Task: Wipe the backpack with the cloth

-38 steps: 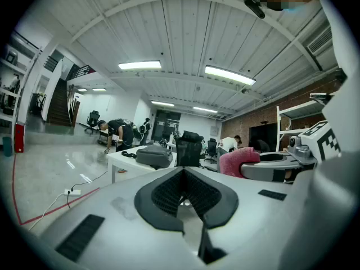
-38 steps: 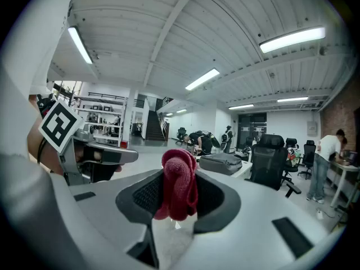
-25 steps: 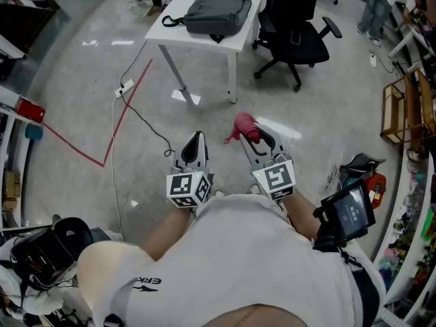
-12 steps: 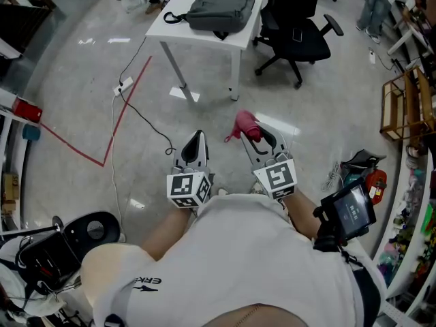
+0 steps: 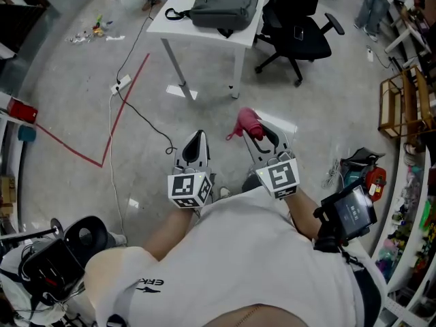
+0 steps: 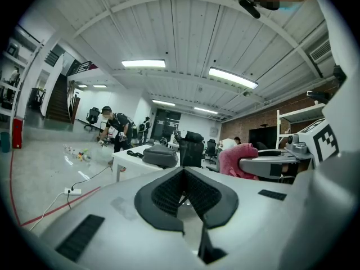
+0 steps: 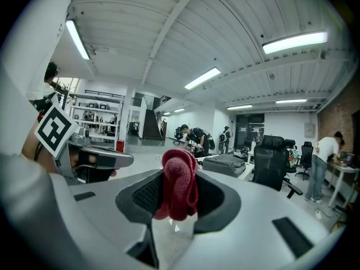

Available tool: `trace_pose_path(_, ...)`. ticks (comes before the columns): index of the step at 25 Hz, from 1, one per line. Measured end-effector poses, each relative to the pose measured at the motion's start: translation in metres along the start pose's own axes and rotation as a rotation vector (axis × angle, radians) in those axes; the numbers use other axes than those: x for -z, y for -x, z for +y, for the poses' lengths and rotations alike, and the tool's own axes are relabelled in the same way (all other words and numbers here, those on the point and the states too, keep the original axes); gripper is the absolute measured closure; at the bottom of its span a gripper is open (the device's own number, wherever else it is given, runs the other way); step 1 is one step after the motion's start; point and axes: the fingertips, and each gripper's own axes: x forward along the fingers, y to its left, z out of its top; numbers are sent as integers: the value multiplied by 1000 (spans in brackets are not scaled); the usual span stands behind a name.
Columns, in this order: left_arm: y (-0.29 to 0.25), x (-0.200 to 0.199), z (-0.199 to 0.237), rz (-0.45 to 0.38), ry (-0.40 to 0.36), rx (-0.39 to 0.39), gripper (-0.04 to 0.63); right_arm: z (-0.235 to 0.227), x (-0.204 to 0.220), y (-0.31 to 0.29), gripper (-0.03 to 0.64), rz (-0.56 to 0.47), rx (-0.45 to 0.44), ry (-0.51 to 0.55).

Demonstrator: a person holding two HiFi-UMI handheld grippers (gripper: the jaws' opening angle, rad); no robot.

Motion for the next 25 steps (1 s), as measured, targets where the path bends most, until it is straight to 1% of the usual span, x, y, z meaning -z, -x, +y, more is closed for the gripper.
trace_pose_path(4,-22,-4,14,-3,5,-11,592,-16,-5,-25,483,-10,-5,6)
trace_pose_path(8,-52,-10,27,-8,3,-40,592,-39,-9,-54,484,-29,-22,13)
trace_pose_path(18,-154,-45,42,-18,-14,-111,592,-128,-26,-131,483,-54,-78,2)
trace_pose_path(25,-214,-50,44,-8,-35,-137,592,-180,-19,-171,483,-59,-103,-8)
